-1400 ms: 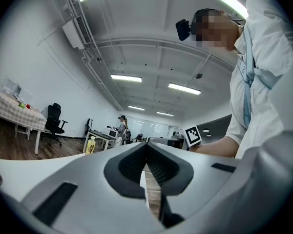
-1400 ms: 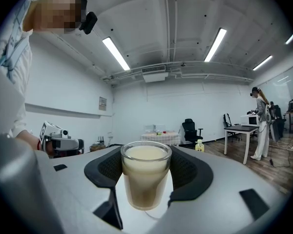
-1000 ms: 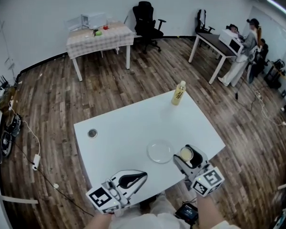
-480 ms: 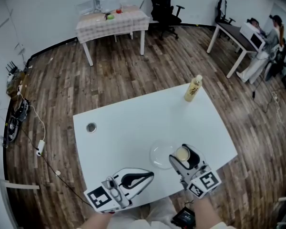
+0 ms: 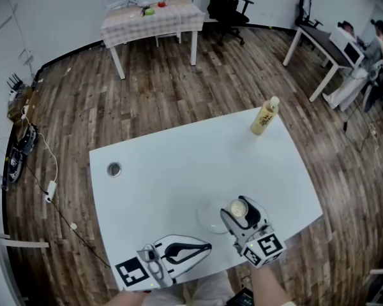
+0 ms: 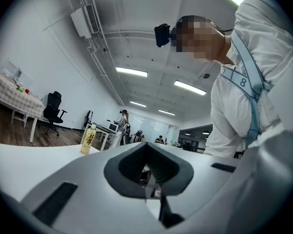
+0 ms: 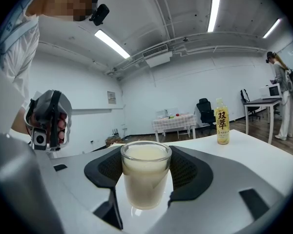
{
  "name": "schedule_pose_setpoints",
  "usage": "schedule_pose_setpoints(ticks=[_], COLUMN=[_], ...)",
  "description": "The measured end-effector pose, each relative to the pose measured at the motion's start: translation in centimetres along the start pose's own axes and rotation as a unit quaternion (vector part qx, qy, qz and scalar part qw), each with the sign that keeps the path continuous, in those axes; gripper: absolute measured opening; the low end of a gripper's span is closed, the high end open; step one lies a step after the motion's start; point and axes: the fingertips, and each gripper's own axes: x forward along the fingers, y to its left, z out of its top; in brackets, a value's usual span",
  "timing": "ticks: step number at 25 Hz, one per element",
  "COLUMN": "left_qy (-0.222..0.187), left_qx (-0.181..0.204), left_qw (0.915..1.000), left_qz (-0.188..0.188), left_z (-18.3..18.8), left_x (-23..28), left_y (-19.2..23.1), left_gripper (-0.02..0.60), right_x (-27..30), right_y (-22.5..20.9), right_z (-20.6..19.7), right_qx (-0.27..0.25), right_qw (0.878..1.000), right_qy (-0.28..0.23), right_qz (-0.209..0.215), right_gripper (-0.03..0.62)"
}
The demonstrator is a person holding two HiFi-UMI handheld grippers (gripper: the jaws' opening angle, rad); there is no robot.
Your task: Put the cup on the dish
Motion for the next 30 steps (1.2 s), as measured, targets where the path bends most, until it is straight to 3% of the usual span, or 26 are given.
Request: schedule_pose_setpoints(ticks=[11, 30], left_qy=[0.02, 0.037], left_qx=[-0.008, -0.024], left_qw=[0.9997, 0.9988], left_qz=[-0.009, -0.02], left_z=[-2.0, -4.0], left_x=[0.3, 1.6], left_y=[0.7, 0.5], left_gripper=[0.002, 0.002], right_x=[3.0, 4.1], right_y=[0.3, 0.8], right_z=[-4.4, -7.9], right_qx=[-0.024, -0.087], right_qw=[0.999, 0.993], right_qy=[0.037, 0.077], right_qz=[0.006, 0.022], right_gripper=[0.285, 0.285])
